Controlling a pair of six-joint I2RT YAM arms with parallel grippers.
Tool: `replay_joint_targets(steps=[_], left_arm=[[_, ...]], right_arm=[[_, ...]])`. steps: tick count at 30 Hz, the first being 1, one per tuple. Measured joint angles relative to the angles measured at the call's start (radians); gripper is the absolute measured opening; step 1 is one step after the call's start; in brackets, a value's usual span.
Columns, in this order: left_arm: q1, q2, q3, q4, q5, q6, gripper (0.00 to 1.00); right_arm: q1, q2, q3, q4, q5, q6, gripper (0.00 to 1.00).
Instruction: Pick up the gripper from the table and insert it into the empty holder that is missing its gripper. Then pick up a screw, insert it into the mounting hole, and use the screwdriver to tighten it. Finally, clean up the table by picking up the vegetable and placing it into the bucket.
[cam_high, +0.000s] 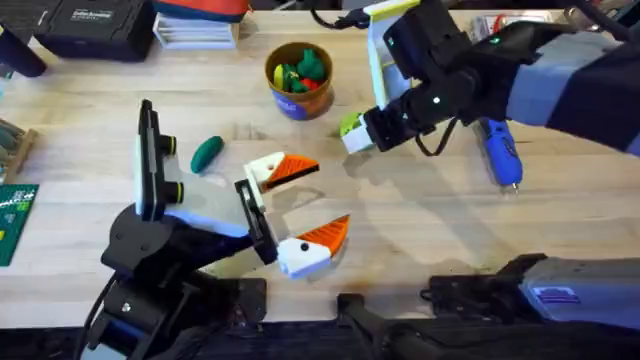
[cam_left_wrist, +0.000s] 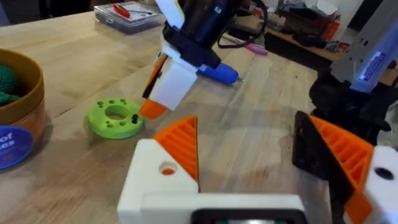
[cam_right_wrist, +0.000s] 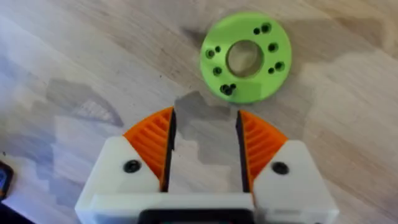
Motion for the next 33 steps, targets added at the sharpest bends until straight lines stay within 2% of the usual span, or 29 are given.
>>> replay_joint_targets(steps=[13,24,29,33], left_arm=[[0.000,0.000,0.000,0.000,0.000,0.000,0.986],[0.000,0.000,0.000,0.000,0.000,0.000,0.987],[0.000,0.000,0.000,0.000,0.000,0.000,0.987],[0.000,0.000,0.000,0.000,0.000,0.000,0.987]], right_arm=[[0.000,0.081,0.000,0.041,0.004,-0.002,0.392],[0.000,0.099,0.000,0.061,0.051,-0.008,0.377],[0.000,0.132,0.000,0.069,0.059,-0.015,0.257],[0.000,0.132,0.000,0.076,0.063,-0.015,0.243]])
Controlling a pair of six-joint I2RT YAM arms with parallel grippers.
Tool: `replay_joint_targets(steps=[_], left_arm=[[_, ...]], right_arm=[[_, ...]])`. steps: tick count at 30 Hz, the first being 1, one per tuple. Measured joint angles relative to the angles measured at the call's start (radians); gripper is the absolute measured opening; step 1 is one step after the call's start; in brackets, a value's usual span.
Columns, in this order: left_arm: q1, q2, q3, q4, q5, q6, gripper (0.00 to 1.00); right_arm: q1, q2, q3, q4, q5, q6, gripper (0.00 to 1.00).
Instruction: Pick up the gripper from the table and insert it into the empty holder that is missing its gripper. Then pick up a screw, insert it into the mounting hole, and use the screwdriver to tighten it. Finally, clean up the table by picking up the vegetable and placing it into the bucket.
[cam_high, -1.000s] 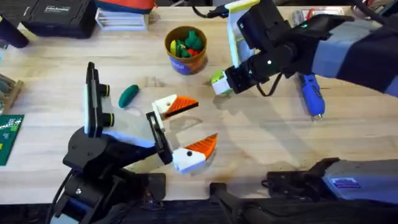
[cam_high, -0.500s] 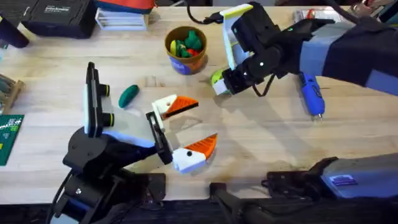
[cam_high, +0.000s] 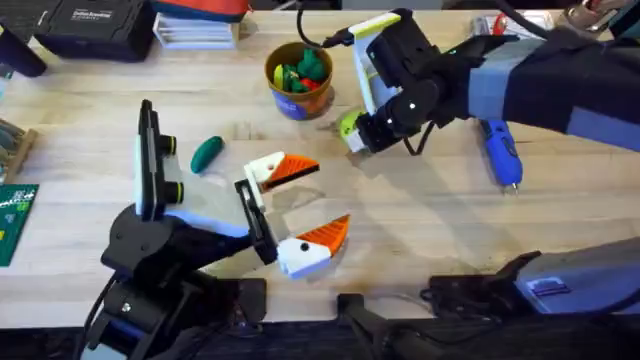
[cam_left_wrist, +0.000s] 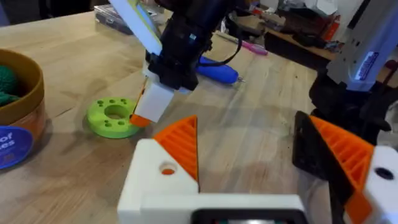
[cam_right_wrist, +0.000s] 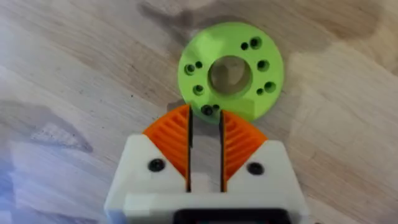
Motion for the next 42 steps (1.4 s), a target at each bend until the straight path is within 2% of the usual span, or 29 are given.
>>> replay_joint_targets(steps=[36,42], left_arm=[[0.000,0.000,0.000,0.000,0.000,0.000,0.986],[0.000,0.000,0.000,0.000,0.000,0.000,0.986]], right_arm=[[0.000,0.010,0.000,0.051,0.000,0.000,0.220],[0.000,0.017,0.003,0.052,0.011,-0.004,0.139]])
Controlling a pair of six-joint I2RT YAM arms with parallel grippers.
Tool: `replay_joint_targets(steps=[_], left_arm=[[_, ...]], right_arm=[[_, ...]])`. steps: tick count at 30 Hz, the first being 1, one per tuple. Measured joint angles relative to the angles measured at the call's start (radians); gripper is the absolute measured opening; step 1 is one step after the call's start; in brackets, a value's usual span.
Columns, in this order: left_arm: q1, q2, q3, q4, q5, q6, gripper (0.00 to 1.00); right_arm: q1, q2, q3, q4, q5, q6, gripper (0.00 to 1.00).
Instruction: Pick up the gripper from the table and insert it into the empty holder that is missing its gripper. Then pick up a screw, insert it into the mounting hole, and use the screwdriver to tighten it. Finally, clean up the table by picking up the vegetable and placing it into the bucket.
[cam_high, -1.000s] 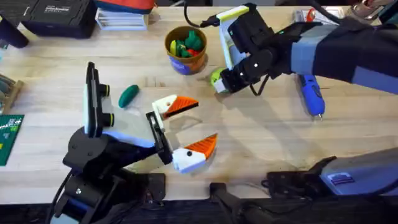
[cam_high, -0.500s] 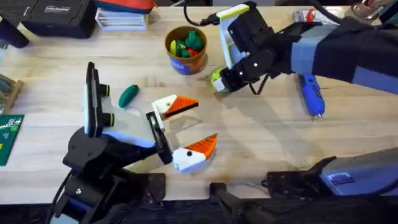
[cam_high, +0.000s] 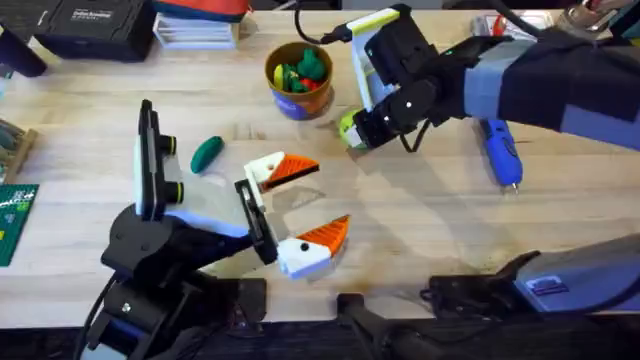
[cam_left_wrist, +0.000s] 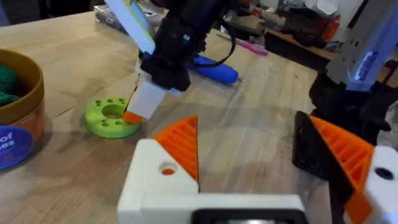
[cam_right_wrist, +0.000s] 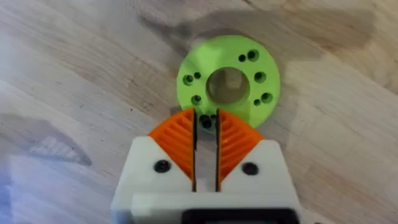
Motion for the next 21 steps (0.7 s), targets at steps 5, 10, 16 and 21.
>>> replay_joint_targets(steps=[5,10,16,21], left_arm=[[0.000,0.000,0.000,0.000,0.000,0.000,0.986],[0.000,0.000,0.000,0.000,0.000,0.000,0.986],[0.000,0.000,0.000,0.000,0.000,0.000,0.986],[0.000,0.000,0.000,-0.001,0.000,0.000,0.986]], right_arm=[[0.000,0.001,0.001,0.004,0.004,-0.003,0.008],[0.000,0.002,0.004,0.001,0.004,-0.003,0.007],[0.000,-0.005,0.046,-0.073,0.023,-0.003,0.007],[0.013,-0.106,0.211,-0.283,0.033,-0.003,0.007]])
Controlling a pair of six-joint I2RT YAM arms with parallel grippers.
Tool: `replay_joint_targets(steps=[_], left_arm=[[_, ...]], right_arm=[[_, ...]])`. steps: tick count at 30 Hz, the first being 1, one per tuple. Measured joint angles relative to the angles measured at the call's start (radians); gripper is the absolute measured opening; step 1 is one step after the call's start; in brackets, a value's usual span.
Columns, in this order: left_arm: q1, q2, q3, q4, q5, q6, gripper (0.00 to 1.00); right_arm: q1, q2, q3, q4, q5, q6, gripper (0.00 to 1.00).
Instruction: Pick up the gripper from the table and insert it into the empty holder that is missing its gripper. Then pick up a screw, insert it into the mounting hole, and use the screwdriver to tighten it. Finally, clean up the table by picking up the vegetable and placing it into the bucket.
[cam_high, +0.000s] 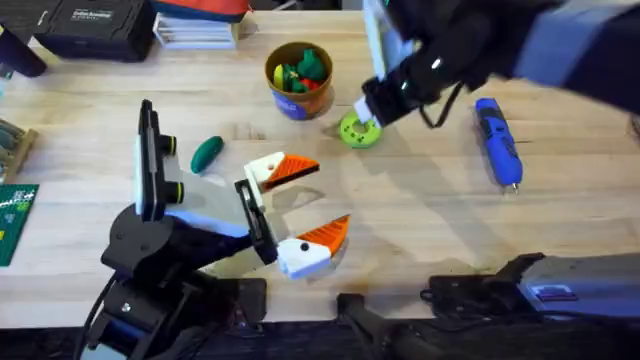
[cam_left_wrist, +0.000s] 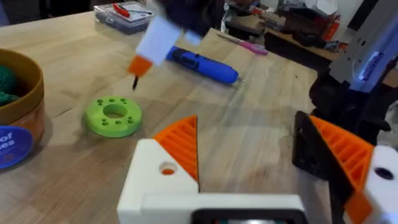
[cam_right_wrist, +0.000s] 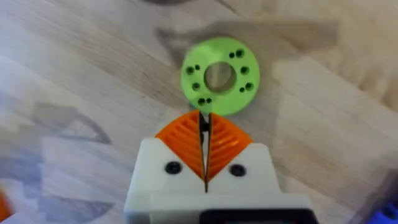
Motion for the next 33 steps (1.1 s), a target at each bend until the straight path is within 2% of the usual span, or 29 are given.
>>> replay_joint_targets(steps=[6,10,15,21,33], left_arm=[[0.000,0.000,0.000,-0.004,0.001,0.000,0.986],[0.000,0.000,0.000,-0.004,0.001,0.005,0.986],[0.000,0.000,0.000,-0.004,0.003,0.017,0.987],[0.000,0.000,0.000,-0.006,0.026,0.078,0.986],[0.000,0.000,0.000,-0.006,0.030,0.090,0.986]], right_arm=[[0.093,-0.057,0.226,-0.187,-0.036,-0.001,0.006],[0.199,-0.059,0.317,-0.205,-0.100,-0.001,0.006],[0.323,-0.059,0.333,-0.211,-0.134,0.006,0.006],[0.404,-0.051,0.333,-0.213,-0.143,0.046,0.006],[0.459,0.024,0.333,-0.214,-0.142,0.057,0.006]])
